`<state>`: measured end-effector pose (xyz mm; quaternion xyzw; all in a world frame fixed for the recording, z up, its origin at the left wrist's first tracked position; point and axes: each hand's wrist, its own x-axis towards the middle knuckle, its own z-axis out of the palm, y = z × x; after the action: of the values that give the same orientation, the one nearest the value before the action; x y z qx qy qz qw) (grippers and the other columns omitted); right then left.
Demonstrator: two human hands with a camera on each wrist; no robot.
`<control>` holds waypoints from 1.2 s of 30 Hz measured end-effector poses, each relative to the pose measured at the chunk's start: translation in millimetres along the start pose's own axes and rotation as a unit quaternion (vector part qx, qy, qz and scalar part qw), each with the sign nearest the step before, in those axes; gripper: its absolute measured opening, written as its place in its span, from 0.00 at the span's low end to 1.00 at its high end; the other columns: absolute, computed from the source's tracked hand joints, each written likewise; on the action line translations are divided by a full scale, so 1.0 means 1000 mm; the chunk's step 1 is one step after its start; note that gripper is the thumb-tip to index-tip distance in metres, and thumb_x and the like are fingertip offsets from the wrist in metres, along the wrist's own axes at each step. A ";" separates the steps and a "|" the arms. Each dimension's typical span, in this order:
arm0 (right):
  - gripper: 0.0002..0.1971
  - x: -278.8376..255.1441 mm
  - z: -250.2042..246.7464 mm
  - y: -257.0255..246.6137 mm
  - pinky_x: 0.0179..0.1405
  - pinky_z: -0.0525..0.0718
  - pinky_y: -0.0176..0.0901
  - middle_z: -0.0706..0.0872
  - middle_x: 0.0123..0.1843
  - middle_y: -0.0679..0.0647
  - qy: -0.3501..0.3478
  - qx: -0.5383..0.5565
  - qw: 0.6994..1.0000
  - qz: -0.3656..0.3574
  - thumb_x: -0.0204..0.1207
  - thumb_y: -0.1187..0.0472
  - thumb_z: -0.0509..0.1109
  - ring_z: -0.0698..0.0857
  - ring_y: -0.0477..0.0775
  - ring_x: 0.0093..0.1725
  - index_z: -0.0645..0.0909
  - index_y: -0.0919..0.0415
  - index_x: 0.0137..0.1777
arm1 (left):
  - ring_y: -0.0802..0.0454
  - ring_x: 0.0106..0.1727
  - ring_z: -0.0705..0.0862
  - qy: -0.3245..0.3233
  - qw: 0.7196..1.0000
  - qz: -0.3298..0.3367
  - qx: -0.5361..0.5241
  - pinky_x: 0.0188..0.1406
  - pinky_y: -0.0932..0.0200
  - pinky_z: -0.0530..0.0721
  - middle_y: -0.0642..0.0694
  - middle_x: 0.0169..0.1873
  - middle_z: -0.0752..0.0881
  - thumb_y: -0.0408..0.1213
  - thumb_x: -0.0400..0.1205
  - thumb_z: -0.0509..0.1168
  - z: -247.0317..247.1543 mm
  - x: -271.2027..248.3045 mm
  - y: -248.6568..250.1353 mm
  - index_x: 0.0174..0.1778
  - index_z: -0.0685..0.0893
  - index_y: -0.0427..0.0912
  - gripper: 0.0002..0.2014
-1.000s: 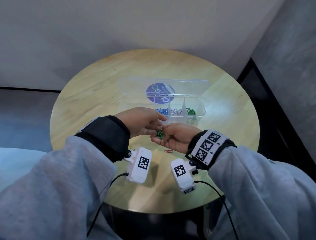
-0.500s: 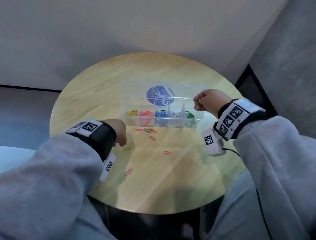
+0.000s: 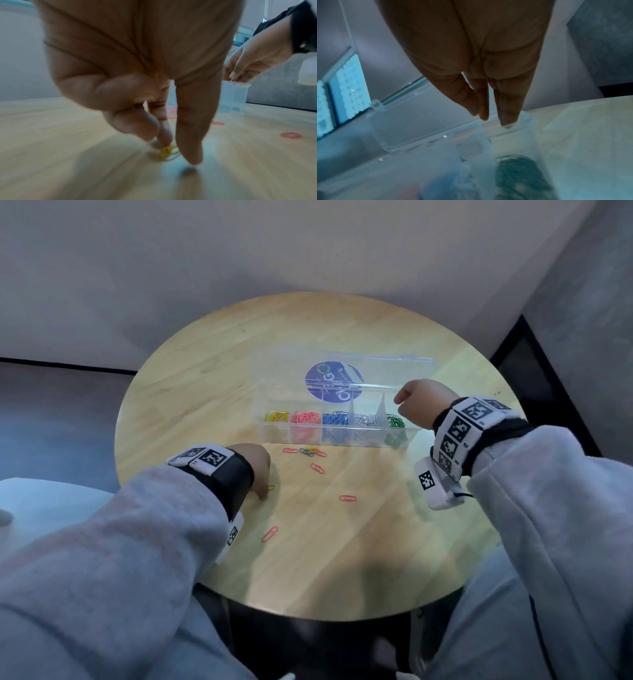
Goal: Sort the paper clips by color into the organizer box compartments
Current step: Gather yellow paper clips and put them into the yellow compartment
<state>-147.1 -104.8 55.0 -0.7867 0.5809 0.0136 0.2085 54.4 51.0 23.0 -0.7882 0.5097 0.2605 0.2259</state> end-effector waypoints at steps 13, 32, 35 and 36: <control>0.09 -0.061 0.060 -0.041 0.44 0.78 0.37 0.81 0.48 0.48 -0.185 -0.075 0.969 -0.143 0.76 0.58 0.69 0.82 0.48 0.45 0.82 0.55 0.55 | 0.47 0.31 0.79 -0.023 0.946 0.029 -0.322 0.45 0.56 0.87 0.42 0.28 0.83 0.29 0.74 0.71 0.002 0.001 -0.014 0.30 0.81 0.39 0.07; 0.14 -0.044 0.083 -0.073 0.61 0.77 0.46 0.74 0.55 0.58 -0.114 -0.202 0.949 -0.215 0.80 0.62 0.63 0.80 0.61 0.64 0.79 0.66 0.62 | 0.53 0.24 0.77 -0.012 0.573 0.023 -0.819 0.19 0.69 0.80 0.43 0.30 0.75 0.26 0.79 0.49 -0.002 -0.003 -0.063 0.40 0.77 0.36 0.11; 0.13 -0.043 0.087 -0.071 0.55 0.79 0.46 0.78 0.61 0.58 -0.115 -0.211 0.949 -0.202 0.75 0.66 0.67 0.81 0.60 0.60 0.79 0.63 0.59 | 0.52 0.29 0.77 -0.019 0.602 0.014 -0.798 0.19 0.69 0.81 0.42 0.31 0.76 0.26 0.80 0.49 0.001 -0.002 -0.058 0.43 0.78 0.36 0.11; 0.14 -0.042 0.089 -0.069 0.53 0.79 0.45 0.79 0.61 0.58 -0.113 -0.207 0.951 -0.199 0.73 0.67 0.68 0.81 0.59 0.60 0.78 0.62 0.59 | 0.51 0.30 0.77 -0.020 0.614 0.010 -0.789 0.18 0.69 0.81 0.42 0.32 0.76 0.26 0.80 0.50 0.002 -0.002 -0.056 0.43 0.78 0.36 0.11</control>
<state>-77.6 -19.9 6.9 -0.9056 0.3693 0.1806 0.1043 105.2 74.8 27.4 -0.6523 0.1107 0.5797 -0.4756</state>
